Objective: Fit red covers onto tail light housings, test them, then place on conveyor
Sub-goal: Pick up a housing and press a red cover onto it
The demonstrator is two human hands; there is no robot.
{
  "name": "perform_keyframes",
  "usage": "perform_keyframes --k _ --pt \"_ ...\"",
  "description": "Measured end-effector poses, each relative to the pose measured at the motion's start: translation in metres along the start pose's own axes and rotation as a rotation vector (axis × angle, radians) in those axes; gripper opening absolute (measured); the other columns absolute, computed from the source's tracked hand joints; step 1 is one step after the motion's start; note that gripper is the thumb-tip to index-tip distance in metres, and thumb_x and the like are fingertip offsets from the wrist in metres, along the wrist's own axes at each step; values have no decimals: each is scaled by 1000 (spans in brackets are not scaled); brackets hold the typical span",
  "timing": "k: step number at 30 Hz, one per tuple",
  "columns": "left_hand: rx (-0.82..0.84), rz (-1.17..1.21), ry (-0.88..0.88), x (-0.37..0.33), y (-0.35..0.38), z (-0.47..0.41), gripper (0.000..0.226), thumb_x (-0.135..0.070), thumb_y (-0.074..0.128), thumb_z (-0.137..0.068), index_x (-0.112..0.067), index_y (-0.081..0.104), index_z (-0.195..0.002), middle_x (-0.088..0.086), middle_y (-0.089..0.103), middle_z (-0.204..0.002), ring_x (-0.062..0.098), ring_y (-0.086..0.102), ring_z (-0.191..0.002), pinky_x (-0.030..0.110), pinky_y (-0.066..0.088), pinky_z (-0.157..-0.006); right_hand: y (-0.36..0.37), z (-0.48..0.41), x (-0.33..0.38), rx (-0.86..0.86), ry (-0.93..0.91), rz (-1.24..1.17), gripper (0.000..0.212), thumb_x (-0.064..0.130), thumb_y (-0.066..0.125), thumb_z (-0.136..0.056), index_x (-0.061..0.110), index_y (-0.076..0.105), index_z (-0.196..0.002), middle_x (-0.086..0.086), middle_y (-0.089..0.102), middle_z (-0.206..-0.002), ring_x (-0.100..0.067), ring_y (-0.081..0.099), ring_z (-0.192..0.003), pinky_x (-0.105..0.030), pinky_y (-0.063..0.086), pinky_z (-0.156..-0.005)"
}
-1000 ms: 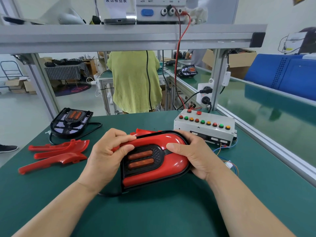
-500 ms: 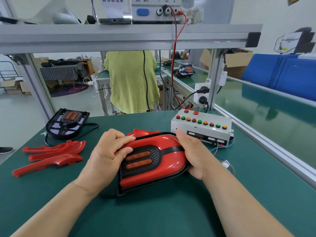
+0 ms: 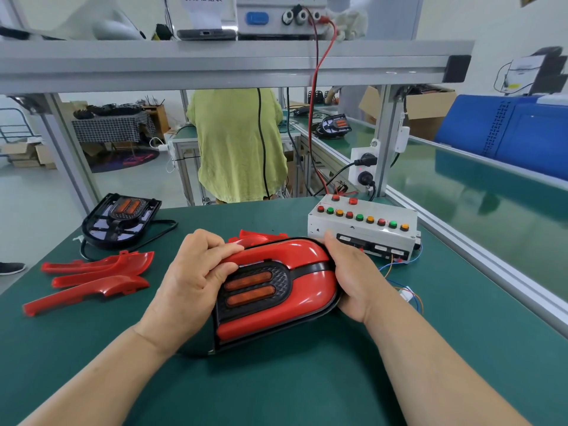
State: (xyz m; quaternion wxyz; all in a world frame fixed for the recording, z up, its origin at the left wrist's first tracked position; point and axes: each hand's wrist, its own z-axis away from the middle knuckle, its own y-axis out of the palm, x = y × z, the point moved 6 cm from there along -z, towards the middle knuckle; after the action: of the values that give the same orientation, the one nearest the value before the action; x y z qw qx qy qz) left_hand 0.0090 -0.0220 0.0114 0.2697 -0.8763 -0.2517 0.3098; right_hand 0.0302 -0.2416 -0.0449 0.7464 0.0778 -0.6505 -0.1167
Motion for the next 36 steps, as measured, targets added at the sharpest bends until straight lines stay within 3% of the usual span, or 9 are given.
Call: perform_keyframes --k 9,12,14,17,25,31,36 --pt "8 -95 51 -3 1 -1 29 7 65 -86 2 70 -115 3 51 -93 7 47 -92 5 33 -95 3 3 2 26 0 39 51 52 39 -102 28 81 -86 -11 77 -99 -23 75 -81 -38 62 -73" --pt "16 -93 32 -1 1 -2 29 6 66 -87 0 71 -115 3 51 -93 12 48 -92 6 34 -93 8 7 3 65 -23 23 46 53 58 -89 13 76 -104 -17 75 -105 -29 73 -87 -45 60 -81" --pt "27 -76 8 2 2 -3 29 5 65 -88 -2 71 -116 1 51 -94 14 50 -93 8 34 -91 10 9 3 89 -46 17 54 44 71 -75 6 71 -113 -21 73 -109 -32 70 -89 -49 57 -86" --pt "33 -38 -30 5 2 -4 29 3 65 -89 -7 72 -116 -4 51 -93 7 50 -95 6 33 -90 11 9 3 103 -63 -24 51 29 76 -69 4 71 -113 -20 73 -104 -29 69 -83 -45 58 -82" --pt "29 186 -296 25 9 -2 27 -6 66 -91 -21 74 -111 -6 52 -96 3 53 -97 5 34 -87 13 9 0 93 -10 -91 37 24 79 -65 9 76 -99 -18 75 -93 -28 71 -73 -44 60 -74" --pt "11 200 -274 25 7 -3 28 -4 65 -92 -25 74 -107 -7 52 -94 5 54 -92 5 35 -83 14 10 -3 85 34 -133 30 19 80 -62 10 78 -90 -17 75 -86 -26 71 -65 -40 61 -64" --pt "20 244 -284 28 10 -1 31 -3 66 -91 -30 73 -104 -16 52 -92 3 55 -94 6 36 -86 13 12 -2 70 19 -95 36 26 82 -63 10 76 -95 -15 76 -88 -26 72 -67 -37 61 -61"
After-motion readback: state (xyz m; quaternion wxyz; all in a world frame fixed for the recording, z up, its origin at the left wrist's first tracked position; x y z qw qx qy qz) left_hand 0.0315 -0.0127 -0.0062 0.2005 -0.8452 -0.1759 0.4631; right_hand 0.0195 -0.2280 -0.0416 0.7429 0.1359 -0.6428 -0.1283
